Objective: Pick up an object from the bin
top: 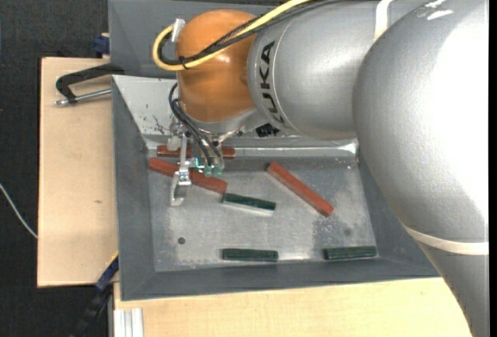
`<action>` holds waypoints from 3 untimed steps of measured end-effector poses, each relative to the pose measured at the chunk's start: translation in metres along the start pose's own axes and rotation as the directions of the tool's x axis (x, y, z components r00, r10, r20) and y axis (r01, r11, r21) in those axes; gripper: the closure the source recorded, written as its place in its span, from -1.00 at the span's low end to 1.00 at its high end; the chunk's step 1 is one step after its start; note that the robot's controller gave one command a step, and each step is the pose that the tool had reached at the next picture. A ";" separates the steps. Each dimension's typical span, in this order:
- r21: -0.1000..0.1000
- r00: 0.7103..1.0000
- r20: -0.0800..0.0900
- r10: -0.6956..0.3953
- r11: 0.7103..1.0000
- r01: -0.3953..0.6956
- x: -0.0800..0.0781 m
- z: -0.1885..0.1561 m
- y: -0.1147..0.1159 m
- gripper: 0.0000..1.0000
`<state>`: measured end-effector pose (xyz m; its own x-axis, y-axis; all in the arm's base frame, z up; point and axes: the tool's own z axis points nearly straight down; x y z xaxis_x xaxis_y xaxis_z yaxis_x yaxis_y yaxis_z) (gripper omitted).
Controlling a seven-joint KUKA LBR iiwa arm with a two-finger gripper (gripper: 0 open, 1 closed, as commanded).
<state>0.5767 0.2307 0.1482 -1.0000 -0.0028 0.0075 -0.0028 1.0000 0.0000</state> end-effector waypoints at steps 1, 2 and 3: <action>-0.002 1.000 0.008 0.002 1.000 -0.002 -0.002 -0.004 -0.001 -1.00; -0.003 1.000 0.011 -0.001 1.000 0.001 -0.003 -0.002 -0.003 -1.00; 0.005 0.995 -0.001 -0.104 0.995 0.104 0.029 0.015 -0.031 -1.00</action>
Offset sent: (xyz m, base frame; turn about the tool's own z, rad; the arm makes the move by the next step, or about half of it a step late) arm 0.0025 -0.0645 -0.0532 0.0143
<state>0.5479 0.1999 0.1336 -0.9943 -0.1064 0.0088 -0.1065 0.9943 -0.0041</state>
